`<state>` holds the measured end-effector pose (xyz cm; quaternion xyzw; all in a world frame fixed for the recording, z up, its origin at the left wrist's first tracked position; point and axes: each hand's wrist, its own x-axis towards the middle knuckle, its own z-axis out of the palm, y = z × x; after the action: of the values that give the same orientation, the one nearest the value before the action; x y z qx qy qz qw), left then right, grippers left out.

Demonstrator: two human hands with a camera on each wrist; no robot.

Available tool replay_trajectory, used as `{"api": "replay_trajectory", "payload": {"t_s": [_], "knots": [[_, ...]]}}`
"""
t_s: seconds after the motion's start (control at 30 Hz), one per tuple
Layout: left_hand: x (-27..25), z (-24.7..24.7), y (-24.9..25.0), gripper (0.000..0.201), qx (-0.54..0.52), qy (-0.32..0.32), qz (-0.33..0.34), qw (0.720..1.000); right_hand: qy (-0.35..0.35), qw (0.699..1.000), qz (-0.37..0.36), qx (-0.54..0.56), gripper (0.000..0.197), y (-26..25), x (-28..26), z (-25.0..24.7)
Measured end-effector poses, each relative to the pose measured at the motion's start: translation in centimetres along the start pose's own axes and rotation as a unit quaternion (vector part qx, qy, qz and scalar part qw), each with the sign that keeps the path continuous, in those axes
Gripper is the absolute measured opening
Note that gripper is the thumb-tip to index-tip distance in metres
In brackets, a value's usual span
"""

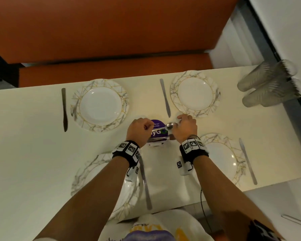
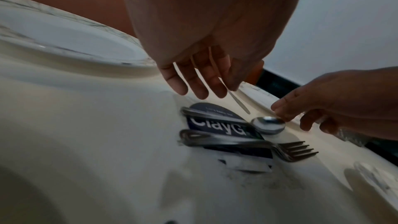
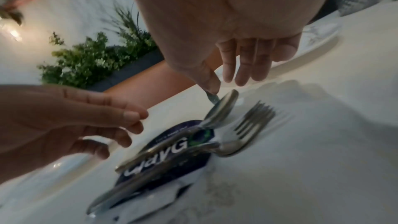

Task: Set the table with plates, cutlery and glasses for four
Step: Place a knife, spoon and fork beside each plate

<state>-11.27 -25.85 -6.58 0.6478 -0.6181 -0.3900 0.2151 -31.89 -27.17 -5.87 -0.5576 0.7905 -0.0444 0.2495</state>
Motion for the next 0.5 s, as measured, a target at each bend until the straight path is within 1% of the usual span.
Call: {"api": "replay_trajectory", "payload": {"t_s": [0.07, 0.1, 0.2, 0.27, 0.33, 0.4, 0.5], "knots": [[0.6, 1.4, 0.7, 0.013, 0.039, -0.018, -0.007, 0.999, -0.040, 0.998, -0.003, -0.046, 0.035, 0.7, 0.6, -0.2], [1.0, 2.0, 0.9, 0.015, 0.060, -0.024, -0.012, 0.998, -0.056, 0.997, -0.003, -0.059, 0.032, 0.9, 1.0, -0.3], [1.5, 3.4, 1.5, 0.017, 0.108, -0.038, -0.030, 0.993, -0.090, 0.995, -0.003, -0.039, 0.016, 1.2, 1.9, -0.5], [1.5, 3.8, 1.9, 0.018, 0.137, -0.034, -0.038, 0.989, -0.107, 0.994, -0.007, -0.024, 0.012, 1.2, 2.3, -0.8], [1.6, 3.9, 2.4, 0.021, 0.154, -0.023, -0.046, 0.987, -0.102, 0.995, -0.019, 0.005, 0.010, 1.1, 2.8, -1.0], [1.8, 3.9, 2.8, 0.025, 0.157, -0.027, -0.059, 0.985, -0.086, 0.994, -0.044, 0.048, 0.011, 0.9, 3.5, -1.4], [2.0, 3.3, 3.8, 0.027, 0.108, -0.040, -0.072, 0.991, -0.063, 0.983, -0.124, 0.116, 0.009, -0.3, 4.2, -2.6]]}}
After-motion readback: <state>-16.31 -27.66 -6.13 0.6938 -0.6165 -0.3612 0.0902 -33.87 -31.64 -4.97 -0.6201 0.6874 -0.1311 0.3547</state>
